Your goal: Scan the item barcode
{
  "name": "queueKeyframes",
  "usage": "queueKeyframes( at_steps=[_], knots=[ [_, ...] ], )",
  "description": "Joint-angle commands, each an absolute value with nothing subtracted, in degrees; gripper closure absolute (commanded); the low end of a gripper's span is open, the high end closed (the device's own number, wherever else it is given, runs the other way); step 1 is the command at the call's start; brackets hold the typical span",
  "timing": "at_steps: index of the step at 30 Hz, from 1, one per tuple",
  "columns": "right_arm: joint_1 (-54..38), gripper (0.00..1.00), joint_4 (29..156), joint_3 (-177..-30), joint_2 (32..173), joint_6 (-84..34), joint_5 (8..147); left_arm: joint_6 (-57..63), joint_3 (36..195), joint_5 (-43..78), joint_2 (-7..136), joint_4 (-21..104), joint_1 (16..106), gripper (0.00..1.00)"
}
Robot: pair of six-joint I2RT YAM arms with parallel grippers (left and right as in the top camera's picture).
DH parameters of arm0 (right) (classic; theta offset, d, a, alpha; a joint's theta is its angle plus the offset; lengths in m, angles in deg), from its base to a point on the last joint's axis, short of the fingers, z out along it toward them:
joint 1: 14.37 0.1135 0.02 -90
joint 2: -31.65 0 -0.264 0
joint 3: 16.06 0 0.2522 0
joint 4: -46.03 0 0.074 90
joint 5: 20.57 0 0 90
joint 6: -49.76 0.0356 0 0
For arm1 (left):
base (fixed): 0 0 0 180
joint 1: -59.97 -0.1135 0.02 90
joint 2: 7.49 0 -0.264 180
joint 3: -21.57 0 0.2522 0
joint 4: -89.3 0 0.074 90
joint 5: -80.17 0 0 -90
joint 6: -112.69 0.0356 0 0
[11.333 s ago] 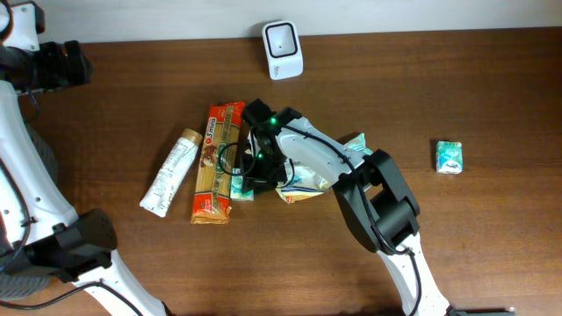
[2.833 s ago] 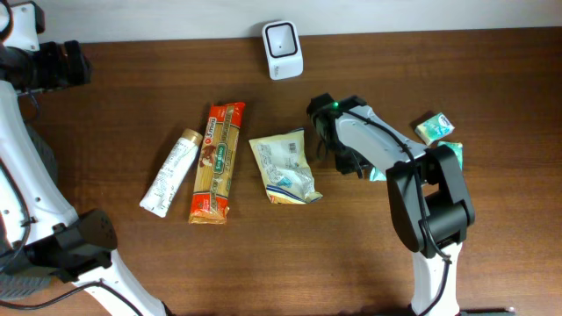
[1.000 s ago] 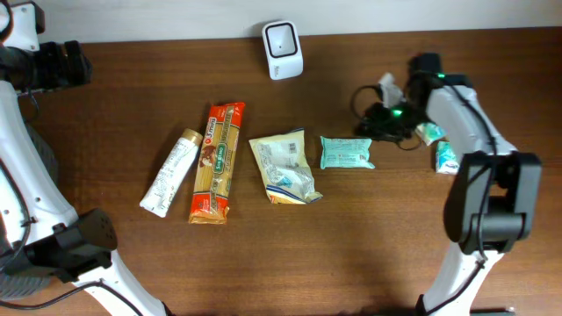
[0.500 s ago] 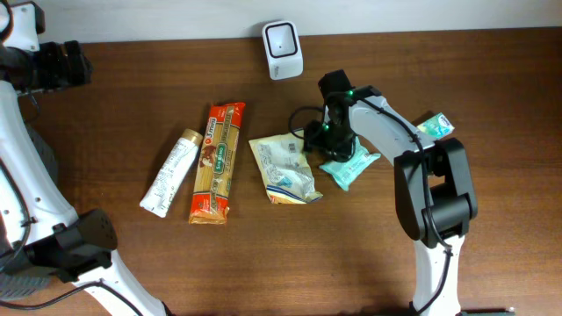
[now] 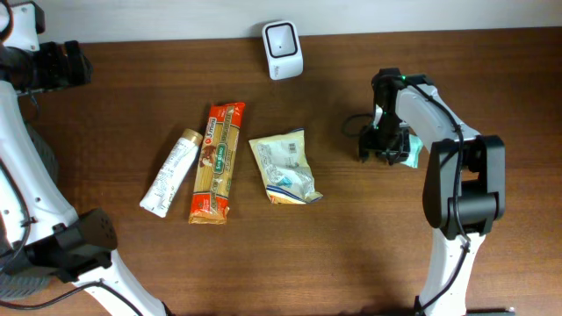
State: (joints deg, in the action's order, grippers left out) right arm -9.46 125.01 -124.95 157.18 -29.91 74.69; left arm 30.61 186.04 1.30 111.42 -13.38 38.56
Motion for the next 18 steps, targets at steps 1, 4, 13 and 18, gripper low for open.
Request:
queueKeyframes(
  at_steps=[1, 4, 13, 18],
  knots=[
    [-11.3, 0.33, 124.6, -126.5, 148.4, -32.8, 81.1, 31.2, 186.7, 1.7, 109.9, -13.3, 38.4, 0.01],
    [-18.1, 0.33, 125.7, -126.5, 145.9, -28.1, 81.1, 31.2, 186.7, 1.7, 109.9, -13.3, 38.4, 0.01],
    [-28.4, 0.33, 117.6, -116.7, 147.4, -26.5, 80.9, 31.2, 186.7, 1.7, 109.9, -13.3, 38.4, 0.01],
    [-28.3, 0.33, 104.9, -108.6, 147.4, -26.4, 83.9, 31.2, 186.7, 1.7, 109.9, -13.3, 38.4, 0.01]
  ],
)
